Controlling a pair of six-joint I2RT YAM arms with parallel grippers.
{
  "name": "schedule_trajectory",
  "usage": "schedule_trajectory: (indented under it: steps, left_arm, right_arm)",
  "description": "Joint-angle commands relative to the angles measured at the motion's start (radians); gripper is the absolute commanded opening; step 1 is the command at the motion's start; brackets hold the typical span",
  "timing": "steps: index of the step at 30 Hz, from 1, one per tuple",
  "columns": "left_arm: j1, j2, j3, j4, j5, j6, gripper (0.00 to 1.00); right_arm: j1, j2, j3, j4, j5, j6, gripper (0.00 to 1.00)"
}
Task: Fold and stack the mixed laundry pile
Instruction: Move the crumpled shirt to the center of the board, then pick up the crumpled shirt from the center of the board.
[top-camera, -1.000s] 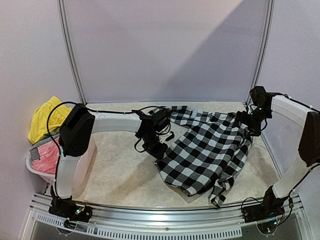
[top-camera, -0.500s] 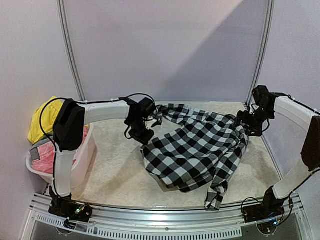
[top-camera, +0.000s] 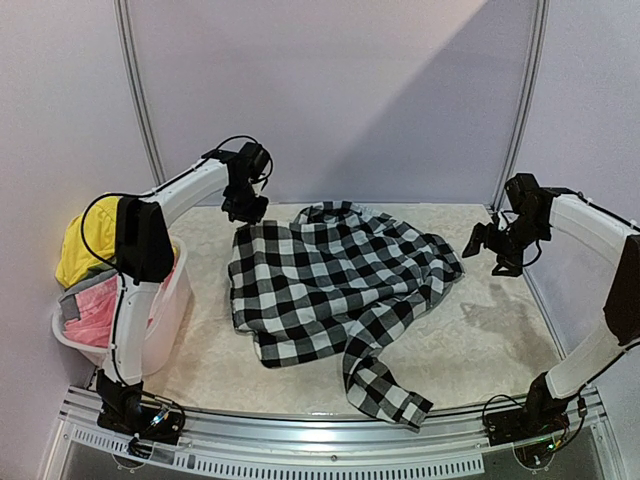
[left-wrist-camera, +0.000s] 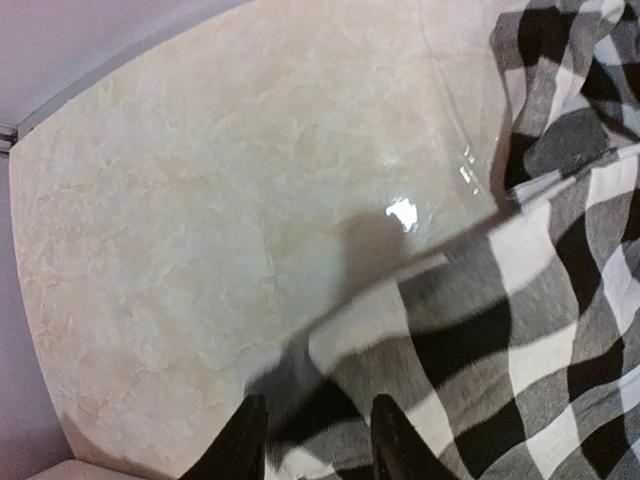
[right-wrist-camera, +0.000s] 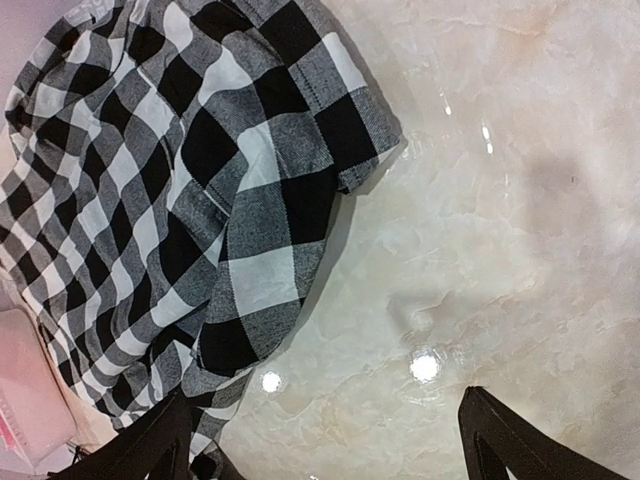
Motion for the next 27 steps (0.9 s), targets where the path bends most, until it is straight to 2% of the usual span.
schedule_trajectory:
  steps: [1, 2, 3, 4, 5, 13, 23, 27]
  left_arm:
    - [-0.011, -0.027, -0.022, -0.044, -0.065, -0.020, 0.52]
    - [-0.016, -0.056, -0.056, -0.022, -0.064, -0.020, 0.69]
    - [-0.019, -0.082, -0.093, -0.006, -0.065, -0.023, 0.79]
    - [-0.022, -0.108, -0.125, 0.005, -0.063, -0.027, 0.88]
    - [-0.023, -0.132, -0.155, 0.012, -0.061, -0.032, 0.90]
    - [-0.094, -0.401, -0.492, 0.079, -0.015, -0.021, 0.88]
    - [-0.252, -0.712, -0.855, 0.135, 0.049, -0.074, 0.86]
    - [-0.340, -0.824, -1.008, 0.241, 0.083, -0.085, 0.85]
  right_arm:
    - [0.016, -0.022, -0.004, -0.007, -0.061, -0.013, 0.94]
    - [0.025, -0.023, -0.008, -0.001, -0.069, -0.019, 0.94]
    - [0.037, -0.023, -0.011, 0.005, -0.078, -0.023, 0.94]
    - [0.050, -0.022, -0.015, 0.013, -0.087, -0.027, 0.94]
    - [0.065, -0.021, -0.018, 0.022, -0.094, -0.032, 0.94]
    - [0.173, 0.019, -0.048, 0.096, -0.148, -0.032, 0.95]
    - [0.277, 0.106, -0.046, 0.112, -0.166, -0.081, 0.95]
    - [0.287, 0.107, -0.056, 0.134, -0.164, -0.083, 0.95]
